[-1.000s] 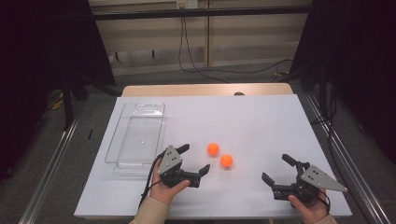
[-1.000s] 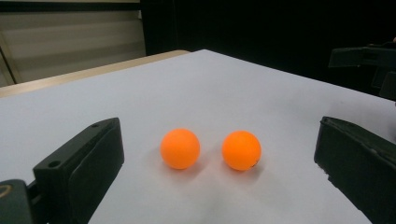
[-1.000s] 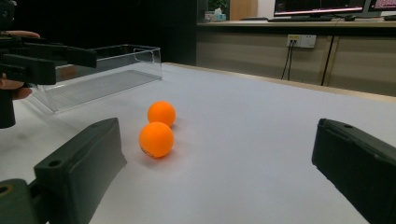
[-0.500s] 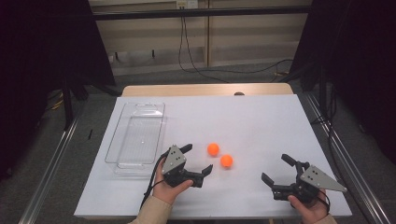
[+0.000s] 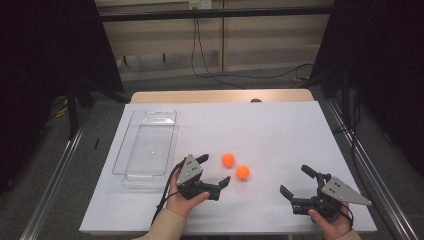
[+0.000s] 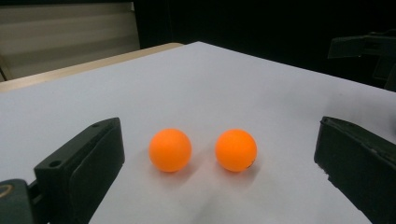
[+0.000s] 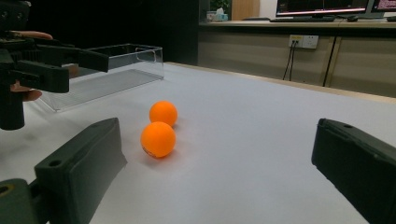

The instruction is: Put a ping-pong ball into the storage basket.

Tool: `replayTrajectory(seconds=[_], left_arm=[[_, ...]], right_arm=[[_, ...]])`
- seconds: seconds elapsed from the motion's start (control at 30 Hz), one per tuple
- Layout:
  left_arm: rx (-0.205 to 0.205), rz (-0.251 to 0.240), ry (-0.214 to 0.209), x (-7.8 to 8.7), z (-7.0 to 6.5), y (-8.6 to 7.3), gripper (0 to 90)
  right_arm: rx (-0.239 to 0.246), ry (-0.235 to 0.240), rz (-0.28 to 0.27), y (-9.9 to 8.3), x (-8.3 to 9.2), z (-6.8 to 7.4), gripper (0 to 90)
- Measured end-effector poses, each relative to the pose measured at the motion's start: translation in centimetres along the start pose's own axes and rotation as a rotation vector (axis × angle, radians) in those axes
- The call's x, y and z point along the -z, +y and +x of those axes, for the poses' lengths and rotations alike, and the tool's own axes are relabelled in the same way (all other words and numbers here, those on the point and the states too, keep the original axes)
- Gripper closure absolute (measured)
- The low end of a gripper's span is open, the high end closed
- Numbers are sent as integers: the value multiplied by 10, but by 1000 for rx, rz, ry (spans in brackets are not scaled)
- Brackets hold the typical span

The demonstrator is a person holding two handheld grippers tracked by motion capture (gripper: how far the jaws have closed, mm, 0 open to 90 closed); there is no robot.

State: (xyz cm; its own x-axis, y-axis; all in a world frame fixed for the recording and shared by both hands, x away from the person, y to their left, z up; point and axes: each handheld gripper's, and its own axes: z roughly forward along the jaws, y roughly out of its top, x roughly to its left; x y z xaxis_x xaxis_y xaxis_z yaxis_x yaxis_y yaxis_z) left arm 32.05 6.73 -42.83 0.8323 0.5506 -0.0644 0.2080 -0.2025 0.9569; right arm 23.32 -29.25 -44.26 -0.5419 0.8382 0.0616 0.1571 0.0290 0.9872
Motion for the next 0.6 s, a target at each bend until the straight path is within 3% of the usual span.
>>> replayTrajectory(seconds=[0.6], left_arm=[[-6,20,-9,-9,-5,2,21]], right_arm=[[1,2,-3,0,0,0,16]])
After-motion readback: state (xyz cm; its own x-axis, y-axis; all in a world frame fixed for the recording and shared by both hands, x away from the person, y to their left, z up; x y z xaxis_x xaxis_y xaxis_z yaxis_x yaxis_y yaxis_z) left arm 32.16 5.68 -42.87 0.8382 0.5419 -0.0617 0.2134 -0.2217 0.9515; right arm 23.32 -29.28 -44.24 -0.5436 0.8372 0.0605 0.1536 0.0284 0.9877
